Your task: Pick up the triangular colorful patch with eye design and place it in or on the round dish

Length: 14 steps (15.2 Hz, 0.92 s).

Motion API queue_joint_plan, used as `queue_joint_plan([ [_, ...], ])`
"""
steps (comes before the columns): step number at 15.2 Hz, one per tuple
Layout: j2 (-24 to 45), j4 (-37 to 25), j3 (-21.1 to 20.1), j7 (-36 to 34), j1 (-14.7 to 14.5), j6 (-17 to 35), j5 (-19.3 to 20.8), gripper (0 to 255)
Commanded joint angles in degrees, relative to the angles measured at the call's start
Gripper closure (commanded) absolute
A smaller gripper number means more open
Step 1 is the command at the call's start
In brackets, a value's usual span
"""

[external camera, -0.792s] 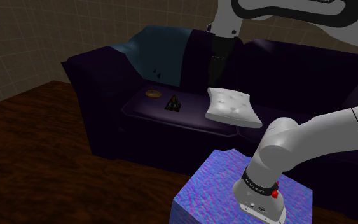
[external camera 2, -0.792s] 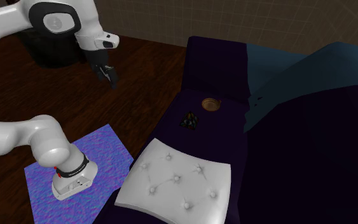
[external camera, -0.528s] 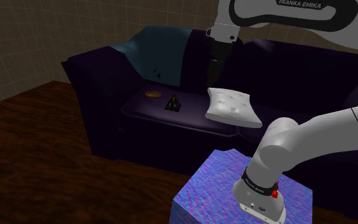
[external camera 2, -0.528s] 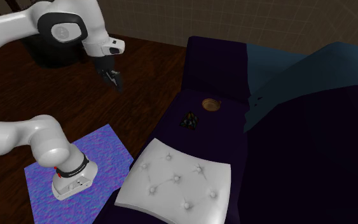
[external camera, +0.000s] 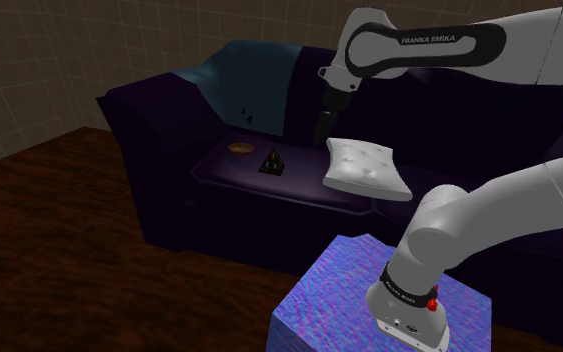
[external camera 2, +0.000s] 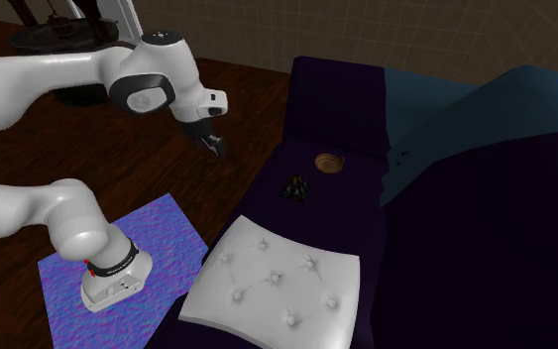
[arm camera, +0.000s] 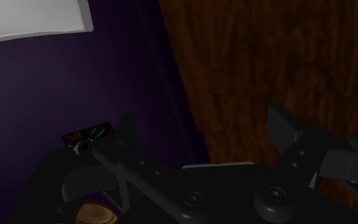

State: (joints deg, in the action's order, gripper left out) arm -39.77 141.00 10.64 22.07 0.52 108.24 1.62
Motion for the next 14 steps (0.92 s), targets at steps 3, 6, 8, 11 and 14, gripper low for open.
queue_joint_plan([
  [3,5.14,1.72,4.64,5.54,-0.71,10.31,-1.06,0],
  [6,10.13,1.67,8.5,10.45,-2.03,17.39,-3.15,0],
  [8,13.88,1.04,11.27,14.26,-3.41,21.79,-5.43,0],
  [11,20.08,-0.81,15.78,21.13,-6.31,27.59,-10.69,0],
  [14,26.97,-3.87,20.61,29.86,-10.05,31.89,-18.84,0],
])
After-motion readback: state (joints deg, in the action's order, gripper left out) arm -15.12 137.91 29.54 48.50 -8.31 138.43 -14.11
